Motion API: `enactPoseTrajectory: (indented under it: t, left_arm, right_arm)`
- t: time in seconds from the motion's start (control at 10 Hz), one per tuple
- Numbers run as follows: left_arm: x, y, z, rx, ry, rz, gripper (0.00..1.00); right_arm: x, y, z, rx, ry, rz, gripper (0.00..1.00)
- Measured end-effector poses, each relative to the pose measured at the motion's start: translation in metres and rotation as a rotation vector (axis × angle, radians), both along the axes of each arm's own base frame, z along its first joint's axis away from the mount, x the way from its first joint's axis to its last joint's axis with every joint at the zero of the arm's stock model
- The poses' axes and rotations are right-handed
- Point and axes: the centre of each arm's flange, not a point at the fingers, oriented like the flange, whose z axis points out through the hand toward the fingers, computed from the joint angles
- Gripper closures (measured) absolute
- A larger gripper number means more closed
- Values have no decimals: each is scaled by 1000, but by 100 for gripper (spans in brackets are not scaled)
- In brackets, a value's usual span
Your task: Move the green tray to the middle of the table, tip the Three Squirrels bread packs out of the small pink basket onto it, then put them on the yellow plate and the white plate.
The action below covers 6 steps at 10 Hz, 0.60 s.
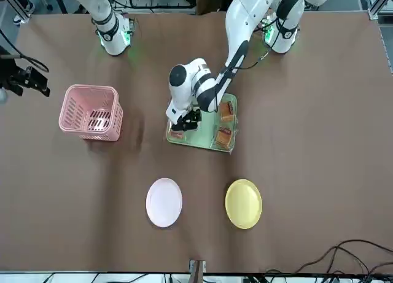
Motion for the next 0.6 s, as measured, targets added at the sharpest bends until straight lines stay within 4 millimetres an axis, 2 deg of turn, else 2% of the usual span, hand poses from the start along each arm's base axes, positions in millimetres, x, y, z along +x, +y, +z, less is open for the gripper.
enactPoseTrajectory:
  t: [0.2, 0.4, 0.6]
  left_arm:
    - [8, 4, 1, -3, -5, 11, 0]
    - [22, 20, 4, 51, 21, -9, 0]
    - [35, 36, 25, 105, 43, -23, 0]
  right_arm:
    - [0, 1, 1, 0, -1, 1, 2]
    - [0, 1, 1, 0, -2, 2, 2]
    - [-3, 0, 0, 0, 20, 0, 2]
